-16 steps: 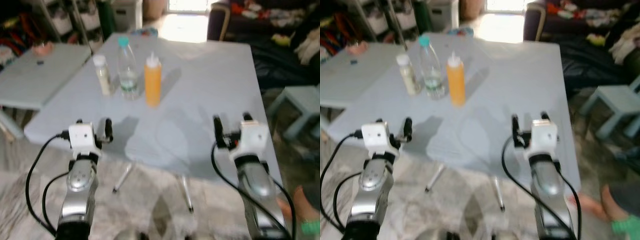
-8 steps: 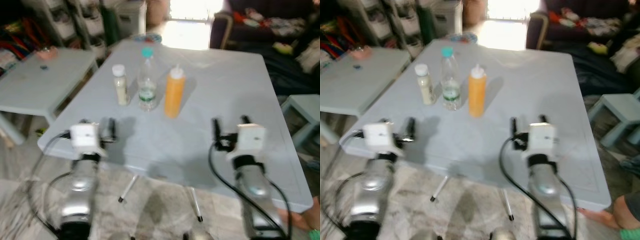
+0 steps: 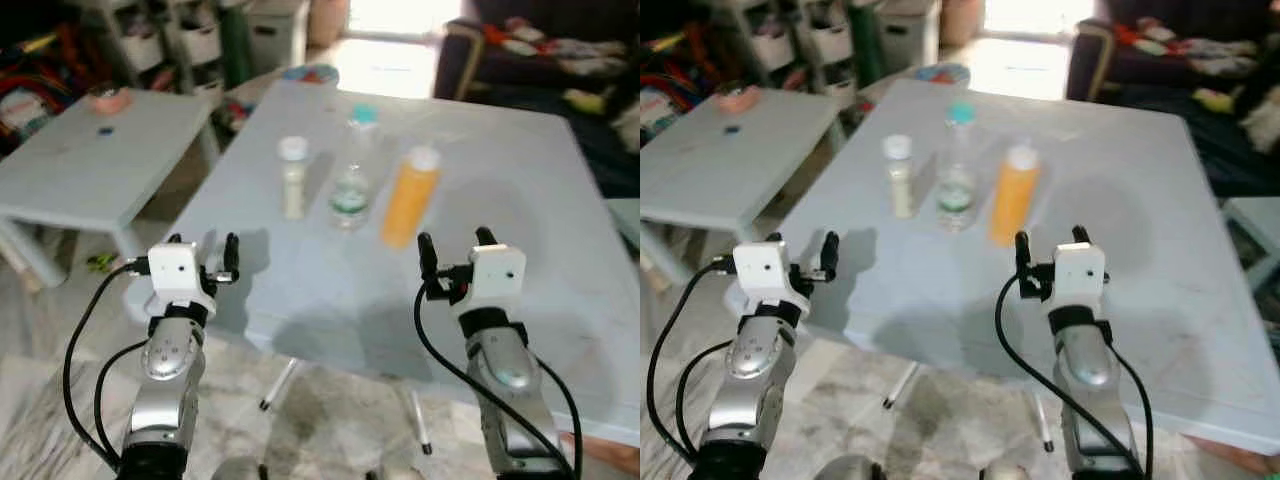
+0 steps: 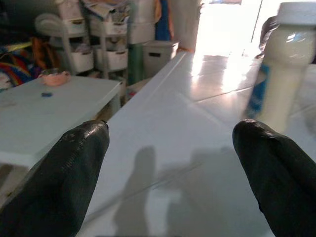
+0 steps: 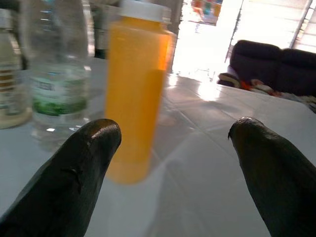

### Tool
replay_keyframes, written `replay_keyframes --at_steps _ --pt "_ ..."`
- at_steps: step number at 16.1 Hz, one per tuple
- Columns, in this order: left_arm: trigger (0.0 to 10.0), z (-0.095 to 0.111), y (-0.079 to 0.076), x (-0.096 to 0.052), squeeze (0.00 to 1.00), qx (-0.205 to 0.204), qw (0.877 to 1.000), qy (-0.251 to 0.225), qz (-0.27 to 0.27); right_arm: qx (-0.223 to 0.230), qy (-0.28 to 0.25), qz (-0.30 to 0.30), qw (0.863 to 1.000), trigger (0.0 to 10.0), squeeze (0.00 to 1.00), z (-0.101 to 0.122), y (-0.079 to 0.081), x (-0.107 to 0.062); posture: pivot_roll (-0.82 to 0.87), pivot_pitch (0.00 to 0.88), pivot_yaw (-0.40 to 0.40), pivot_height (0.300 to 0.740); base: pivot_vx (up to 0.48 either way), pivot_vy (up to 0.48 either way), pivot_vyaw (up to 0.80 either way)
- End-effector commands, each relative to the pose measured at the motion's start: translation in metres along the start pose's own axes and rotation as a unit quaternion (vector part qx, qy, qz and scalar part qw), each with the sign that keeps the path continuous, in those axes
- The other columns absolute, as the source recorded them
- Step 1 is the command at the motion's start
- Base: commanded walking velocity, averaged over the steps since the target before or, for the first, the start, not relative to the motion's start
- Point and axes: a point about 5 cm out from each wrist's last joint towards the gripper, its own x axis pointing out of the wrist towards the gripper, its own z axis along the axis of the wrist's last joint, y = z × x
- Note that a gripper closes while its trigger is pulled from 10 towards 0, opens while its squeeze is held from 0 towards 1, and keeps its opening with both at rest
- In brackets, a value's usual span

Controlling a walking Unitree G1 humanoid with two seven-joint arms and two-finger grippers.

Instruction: Restocking fridge

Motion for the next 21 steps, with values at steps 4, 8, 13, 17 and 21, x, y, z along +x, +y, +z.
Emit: replay_keyframes --at_steps 4,8,13,17,21 --pt "10.0 0.003 -0.003 -0.001 0.00 -0.004 1.000 -0.001 -0.004 -0.022 -0.037 0.012 0.999 10.0 0.00 0.016 -0.007 0.019 -0.03 0.042 -0.003 0.740 0.000 0.000 0.00" --pt "10.0 0.004 -0.001 -0.002 0.00 0.000 1.000 -0.002 0.000 -0.013 -0.046 0.039 0.998 10.0 0.00 0.022 -0.007 0.043 0.00 0.054 -0.007 0.740 0.000 0.000 0.00" --pt "10.0 0.007 0.003 -0.004 0.00 0.007 1.000 -0.004 0.005 -0.009 -0.072 0.073 0.995 10.0 0.61 0.033 -0.001 0.064 0.01 0.062 -0.005 0.740 0.000 0.000 0.00" --pt "10.0 0.008 0.003 -0.003 0.00 0.007 1.000 -0.004 0.006 -0.004 -0.073 0.089 0.993 10.0 1.00 0.032 -0.001 0.063 0.01 0.066 -0.003 0.740 0.000 0.000 0.00" --pt "10.0 0.007 0.003 -0.003 0.00 0.007 1.000 0.000 0.004 -0.007 -0.077 0.127 0.989 10.0 0.00 0.033 0.007 0.064 0.01 0.071 -0.001 0.740 0.000 0.000 0.00"
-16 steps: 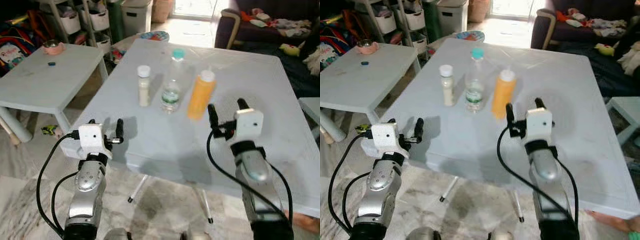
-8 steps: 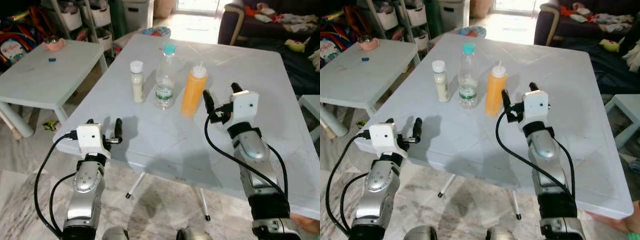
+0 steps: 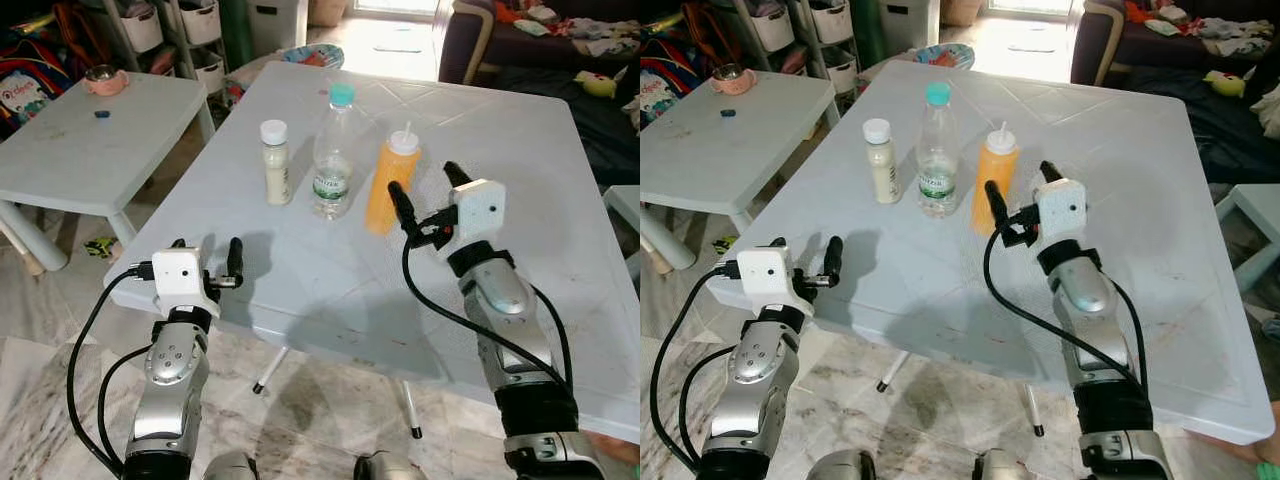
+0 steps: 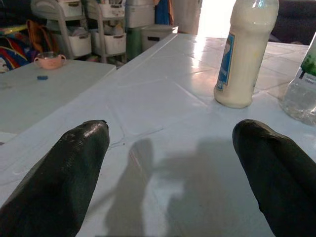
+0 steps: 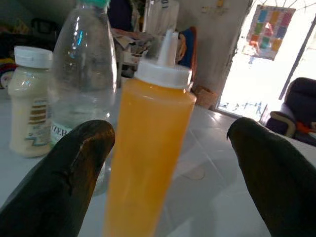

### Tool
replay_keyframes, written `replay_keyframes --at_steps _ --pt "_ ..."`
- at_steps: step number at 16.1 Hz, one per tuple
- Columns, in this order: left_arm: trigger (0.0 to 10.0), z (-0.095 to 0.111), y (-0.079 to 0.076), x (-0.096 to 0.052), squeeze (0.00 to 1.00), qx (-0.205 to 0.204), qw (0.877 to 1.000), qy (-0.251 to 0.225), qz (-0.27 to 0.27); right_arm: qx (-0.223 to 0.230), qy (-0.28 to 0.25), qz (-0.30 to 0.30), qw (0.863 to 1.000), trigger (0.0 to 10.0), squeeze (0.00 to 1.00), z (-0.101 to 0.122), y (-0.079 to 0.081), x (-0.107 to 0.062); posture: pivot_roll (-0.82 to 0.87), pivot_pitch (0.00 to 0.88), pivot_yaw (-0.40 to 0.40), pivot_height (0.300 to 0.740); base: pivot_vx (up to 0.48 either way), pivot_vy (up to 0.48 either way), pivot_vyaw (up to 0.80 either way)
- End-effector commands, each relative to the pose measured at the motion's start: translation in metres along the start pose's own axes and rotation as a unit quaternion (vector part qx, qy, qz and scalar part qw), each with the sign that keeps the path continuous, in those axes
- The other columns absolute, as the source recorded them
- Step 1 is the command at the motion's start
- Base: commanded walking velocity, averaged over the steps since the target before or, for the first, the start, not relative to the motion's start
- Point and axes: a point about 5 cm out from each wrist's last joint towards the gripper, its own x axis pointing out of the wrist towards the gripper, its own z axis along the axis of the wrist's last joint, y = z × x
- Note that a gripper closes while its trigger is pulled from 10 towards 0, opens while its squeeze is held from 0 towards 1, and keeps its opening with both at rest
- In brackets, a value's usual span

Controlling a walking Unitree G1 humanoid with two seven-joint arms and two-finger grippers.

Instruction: Restocking fridge

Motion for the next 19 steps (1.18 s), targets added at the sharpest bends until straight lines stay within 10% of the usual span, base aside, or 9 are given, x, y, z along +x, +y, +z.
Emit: replay_keyframes --at_steps 1,19 --pt "10.0 0.005 0.001 0.001 0.00 0.006 1.000 -0.006 0.002 0.007 -0.010 0.014 1.000 10.0 0.00 0.004 0.001 0.006 0.01 0.074 -0.001 0.740 0.000 0.000 0.00" --pt "10.0 0.014 0.010 -0.001 0.00 0.019 1.000 -0.013 0.007 0.004 -0.024 0.021 0.999 10.0 0.00 0.007 -0.003 0.049 0.07 0.105 -0.005 0.740 0.000 0.000 0.00"
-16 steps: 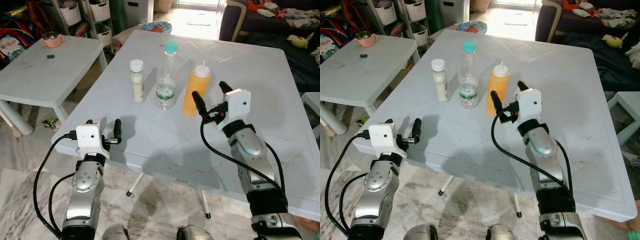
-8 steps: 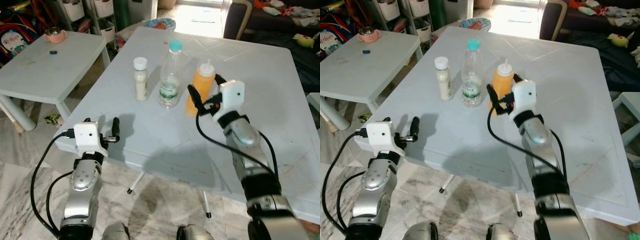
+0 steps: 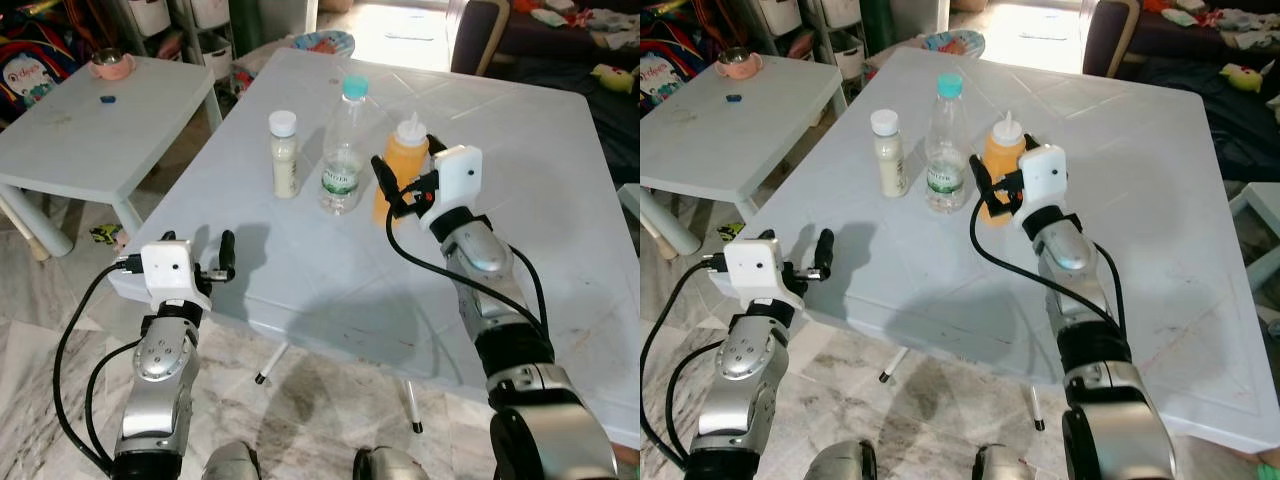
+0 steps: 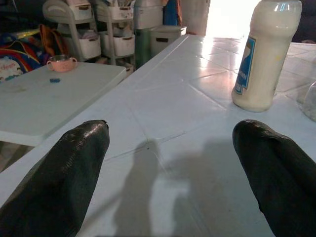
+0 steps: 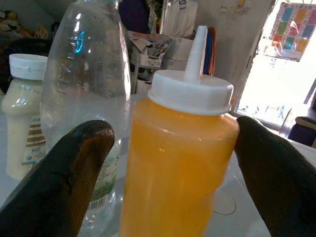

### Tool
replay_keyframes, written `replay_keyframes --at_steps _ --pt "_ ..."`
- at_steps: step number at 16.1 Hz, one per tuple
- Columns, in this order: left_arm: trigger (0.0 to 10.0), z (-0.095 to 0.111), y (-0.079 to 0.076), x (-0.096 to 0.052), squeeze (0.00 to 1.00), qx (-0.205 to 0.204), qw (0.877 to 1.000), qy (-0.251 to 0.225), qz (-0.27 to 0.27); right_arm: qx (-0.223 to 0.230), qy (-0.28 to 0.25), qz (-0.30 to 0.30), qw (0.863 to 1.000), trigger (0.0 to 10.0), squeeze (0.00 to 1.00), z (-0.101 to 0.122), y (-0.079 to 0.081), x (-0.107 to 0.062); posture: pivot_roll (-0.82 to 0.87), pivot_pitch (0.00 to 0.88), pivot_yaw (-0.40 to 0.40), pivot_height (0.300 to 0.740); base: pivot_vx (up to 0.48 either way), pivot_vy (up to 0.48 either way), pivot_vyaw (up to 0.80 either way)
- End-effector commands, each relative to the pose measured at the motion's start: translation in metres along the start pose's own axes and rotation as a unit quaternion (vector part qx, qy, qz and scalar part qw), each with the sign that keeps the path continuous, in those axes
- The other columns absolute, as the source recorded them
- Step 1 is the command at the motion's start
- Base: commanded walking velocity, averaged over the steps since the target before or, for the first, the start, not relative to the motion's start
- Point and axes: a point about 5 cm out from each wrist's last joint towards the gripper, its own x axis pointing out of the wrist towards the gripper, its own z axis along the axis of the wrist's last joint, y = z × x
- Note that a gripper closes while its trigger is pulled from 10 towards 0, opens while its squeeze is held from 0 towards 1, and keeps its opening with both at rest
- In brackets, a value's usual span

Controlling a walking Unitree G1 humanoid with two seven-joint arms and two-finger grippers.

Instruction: Restocking fridge

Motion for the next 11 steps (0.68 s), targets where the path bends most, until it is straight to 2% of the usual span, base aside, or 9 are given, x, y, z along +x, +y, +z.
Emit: replay_keyframes --at_steps 1,5,10,11 --pt "10.0 0.000 0.003 -0.002 0.00 0.006 1.000 0.005 0.004 -0.004 -0.007 -0.006 1.000 10.0 0.00 0.002 -0.003 0.002 0.07 0.106 -0.004 0.740 0.000 0.000 0.00" --pt "10.0 -0.002 -0.001 -0.003 0.00 0.004 1.000 0.010 -0.002 -0.014 -0.002 -0.022 1.000 10.0 0.00 0.003 -0.016 0.004 0.06 0.111 0.004 0.740 0.000 0.000 0.00" --pt "10.0 -0.002 0.000 -0.003 0.00 0.005 1.000 0.011 -0.001 -0.023 -0.007 -0.003 1.000 10.0 0.00 0.009 -0.016 0.019 0.08 0.109 -0.003 0.740 0.000 0.000 0.00" --pt "10.0 -0.001 0.000 -0.003 0.00 0.005 1.000 0.011 0.000 -0.023 -0.011 0.000 1.000 0.0 0.00 0.011 -0.015 0.023 0.08 0.109 -0.004 0.740 0.000 0.000 0.00"
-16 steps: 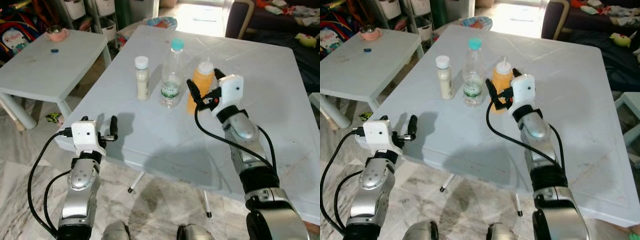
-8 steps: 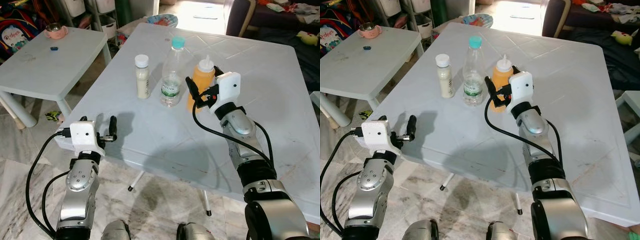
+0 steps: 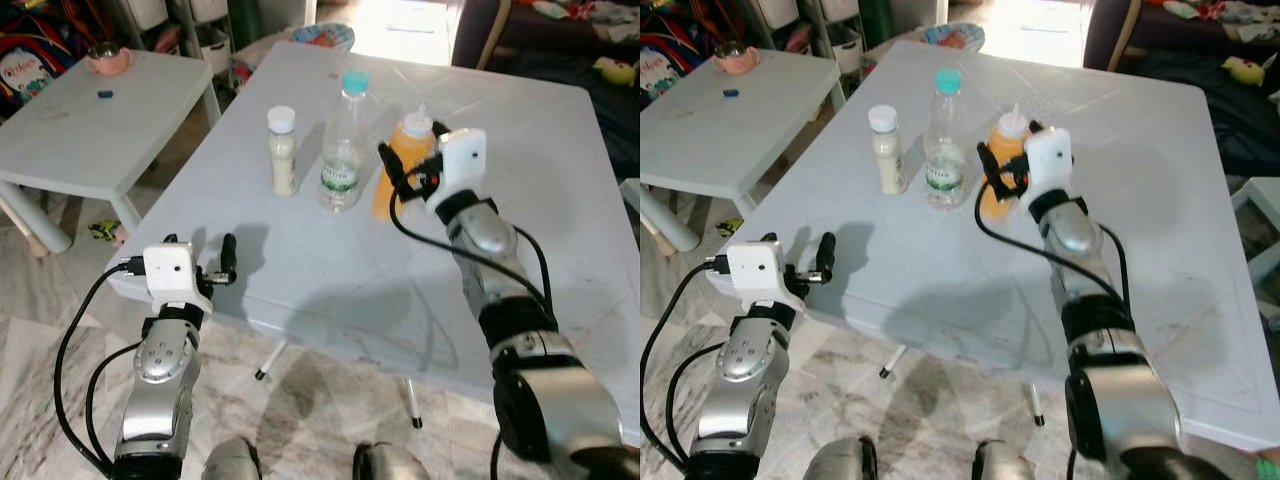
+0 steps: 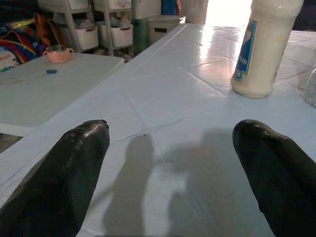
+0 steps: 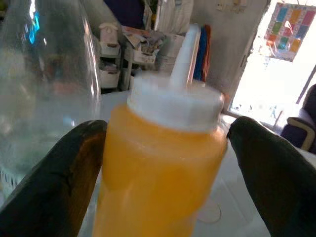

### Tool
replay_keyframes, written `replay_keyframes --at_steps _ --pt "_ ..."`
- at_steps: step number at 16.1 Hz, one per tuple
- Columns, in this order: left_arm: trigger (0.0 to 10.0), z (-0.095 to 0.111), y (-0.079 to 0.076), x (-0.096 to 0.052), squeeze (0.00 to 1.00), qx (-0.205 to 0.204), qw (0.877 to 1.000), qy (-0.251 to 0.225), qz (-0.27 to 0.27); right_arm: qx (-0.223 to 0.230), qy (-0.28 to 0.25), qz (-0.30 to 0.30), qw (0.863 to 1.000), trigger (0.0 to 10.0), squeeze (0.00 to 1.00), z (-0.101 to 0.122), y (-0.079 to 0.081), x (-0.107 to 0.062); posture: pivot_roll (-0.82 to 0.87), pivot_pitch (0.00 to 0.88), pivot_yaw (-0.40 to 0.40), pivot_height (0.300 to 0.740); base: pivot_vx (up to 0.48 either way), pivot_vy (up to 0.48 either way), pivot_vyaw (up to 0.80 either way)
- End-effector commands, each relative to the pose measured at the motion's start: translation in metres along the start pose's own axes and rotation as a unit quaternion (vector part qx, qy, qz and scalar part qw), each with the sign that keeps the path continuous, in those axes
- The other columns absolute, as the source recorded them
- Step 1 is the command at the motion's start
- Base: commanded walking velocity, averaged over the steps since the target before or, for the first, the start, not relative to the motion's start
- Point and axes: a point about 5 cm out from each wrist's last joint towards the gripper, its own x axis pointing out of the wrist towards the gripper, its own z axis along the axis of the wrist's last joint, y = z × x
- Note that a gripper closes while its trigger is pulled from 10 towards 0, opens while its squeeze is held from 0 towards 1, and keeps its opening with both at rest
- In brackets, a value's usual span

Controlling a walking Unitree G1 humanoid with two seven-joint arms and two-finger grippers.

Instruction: Restocking fridge

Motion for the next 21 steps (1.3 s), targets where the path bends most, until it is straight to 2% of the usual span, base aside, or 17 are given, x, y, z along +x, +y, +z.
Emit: replay_keyframes --at_steps 1,4,5,6,7,8,9,10,11,13,15,16,17,18,19,20,21 --pt "10.0 0.002 0.002 -0.001 0.00 0.006 1.000 -0.001 0.004 -0.004 -0.010 0.006 1.000 0.0 0.00 0.005 0.000 0.005 0.08 0.109 -0.005 0.740 0.000 0.000 0.00" --pt "10.0 0.002 0.003 -0.002 0.00 0.006 1.000 -0.002 0.007 -0.006 -0.014 0.010 1.000 0.5 0.00 0.005 0.002 0.005 0.08 0.107 -0.008 0.740 0.000 0.000 0.00" --pt "10.0 0.002 0.003 -0.001 0.00 0.006 1.000 -0.002 0.007 -0.007 -0.015 0.011 1.000 2.0 0.00 0.005 0.002 0.004 0.07 0.108 -0.007 0.740 0.000 0.000 0.00" --pt "10.0 0.002 0.002 -0.001 0.00 0.006 1.000 -0.002 0.005 -0.008 -0.014 0.010 1.000 1.6 0.00 0.003 0.001 0.003 0.07 0.108 -0.007 0.740 0.000 0.000 0.00" --pt "10.0 0.002 0.001 0.000 0.00 0.005 1.000 -0.001 0.005 -0.008 -0.013 0.007 1.000 1.9 0.00 0.002 -0.001 0.002 0.07 0.109 -0.007 0.740 0.000 0.000 0.00" --pt "10.0 0.002 0.001 0.001 0.00 0.005 1.000 -0.001 0.004 -0.008 -0.008 0.004 1.000 3.8 0.00 0.000 -0.002 0.000 0.07 0.108 -0.009 0.740 0.000 0.000 0.00" --pt "10.0 0.002 0.000 0.001 0.00 0.004 1.000 -0.001 0.003 -0.009 -0.001 0.002 1.000 4.9 0.00 -0.002 -0.002 -0.001 0.07 0.108 -0.009 0.740 0.000 0.000 0.00" --pt "10.0 0.002 0.000 0.001 0.00 0.005 1.000 0.000 0.003 -0.015 0.015 -0.005 1.000 9.1 0.00 -0.007 -0.004 -0.004 0.07 0.107 -0.010 0.740 0.000 0.000 0.00" --pt "10.0 0.002 0.000 0.001 0.00 0.005 1.000 0.000 0.003 -0.011 0.022 -0.008 1.000 10.0 0.00 -0.010 -0.004 -0.005 0.07 0.106 -0.011 0.740 0.000 0.000 0.00" --pt "10.0 0.001 0.000 0.001 0.00 0.005 1.000 0.001 0.004 -0.010 0.039 -0.021 0.999 10.0 0.00 -0.015 -0.007 -0.007 0.07 0.105 -0.012 0.740 0.000 0.000 0.00" --pt "10.0 0.001 0.000 0.001 0.00 0.006 1.000 0.002 0.004 0.014 0.048 -0.024 0.998 10.0 0.00 -0.018 -0.007 -0.008 0.07 0.104 -0.011 0.740 0.000 0.000 0.00" --pt "10.0 0.001 0.000 0.002 0.00 0.006 1.000 0.002 0.004 0.015 0.049 -0.021 0.998 10.0 0.71 -0.019 -0.007 -0.009 0.06 0.105 -0.009 0.740 0.000 0.000 0.00" --pt "10.0 0.001 0.000 0.002 0.00 0.006 1.000 0.002 0.003 0.017 0.049 -0.018 0.998 10.0 1.00 -0.020 -0.005 -0.009 0.06 0.105 -0.009 0.740 0.000 0.000 0.00" --pt "10.0 0.001 -0.001 0.002 0.00 0.006 1.000 0.002 0.003 0.013 0.049 -0.016 0.999 10.0 1.00 -0.020 -0.005 -0.010 0.06 0.104 -0.008 0.740 0.000 0.000 0.00" --pt "10.0 0.001 -0.001 0.003 0.00 0.005 1.000 0.002 0.002 0.008 0.051 -0.018 0.999 10.0 0.89 -0.020 -0.005 -0.010 0.06 0.104 -0.008 0.740 0.000 0.000 0.00" --pt "10.0 0.001 -0.001 0.003 0.00 0.005 1.000 0.002 0.002 0.008 0.053 -0.020 0.998 10.0 0.00 -0.020 -0.006 -0.009 0.06 0.104 -0.008 0.740 0.000 0.000 0.00" --pt "10.0 0.001 -0.001 0.003 0.00 0.006 1.000 0.002 0.002 0.009 0.056 -0.019 0.998 10.0 0.00 -0.020 -0.007 -0.009 0.07 0.103 -0.009 0.740 0.000 0.000 0.00"
